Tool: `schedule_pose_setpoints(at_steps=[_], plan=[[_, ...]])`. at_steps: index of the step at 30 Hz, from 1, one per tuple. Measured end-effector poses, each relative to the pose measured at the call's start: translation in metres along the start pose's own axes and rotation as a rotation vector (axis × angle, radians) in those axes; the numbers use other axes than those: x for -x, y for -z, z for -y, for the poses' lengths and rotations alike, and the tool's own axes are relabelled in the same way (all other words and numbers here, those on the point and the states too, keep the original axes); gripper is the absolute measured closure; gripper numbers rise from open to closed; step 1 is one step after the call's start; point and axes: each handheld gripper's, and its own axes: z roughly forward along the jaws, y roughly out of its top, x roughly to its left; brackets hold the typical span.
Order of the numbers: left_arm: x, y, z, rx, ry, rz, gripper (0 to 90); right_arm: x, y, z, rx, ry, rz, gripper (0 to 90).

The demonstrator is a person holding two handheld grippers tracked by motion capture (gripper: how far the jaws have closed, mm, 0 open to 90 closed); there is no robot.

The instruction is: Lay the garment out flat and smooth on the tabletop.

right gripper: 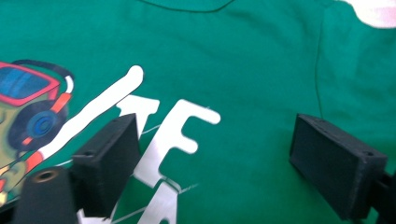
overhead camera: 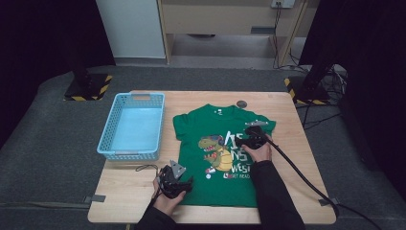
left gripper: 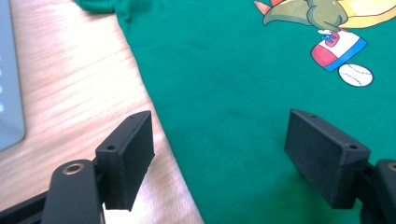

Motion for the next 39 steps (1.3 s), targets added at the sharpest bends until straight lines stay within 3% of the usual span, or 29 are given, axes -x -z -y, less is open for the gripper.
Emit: schedule_pose_setpoints(at_steps=[5,7,10,12,15,21,28,39], plan=[[-0.005,0.001,0.0,-0.018,0.026,0.026,22.4,0.0,-0.004,-0.002,0.017,-0.01,0.002,14.6],[-0.007,0.0,-0.003,-0.016,0.022,0.036,22.6,0.0,0.0,-0.003,0.001,-0.021,0.029,13.9],[-0.01,-0.002,-0.012,0.017,0.043,0.082,21.1,0.001,0.014,0.0,0.001,0.02,0.041,14.6],[-0.009,-0.004,-0.021,0.036,0.051,0.113,19.5,0.003,0.026,0.004,0.01,0.015,0.016,13.3],[-0.005,-0.013,-0.033,0.046,0.023,0.134,18.5,0.006,0.043,0.015,0.016,0.013,-0.01,11.0],[0.001,-0.039,-0.049,0.029,0.009,0.116,18.4,0.009,0.072,0.049,-0.009,0.028,-0.057,7.9],[0.002,-0.054,-0.046,-0.01,-0.002,0.114,15.5,0.004,0.091,0.086,-0.014,0.048,-0.093,6.9],[-0.01,-0.051,-0.042,-0.008,0.006,0.109,15.0,-0.003,0.091,0.09,-0.001,0.073,-0.08,5.9]])
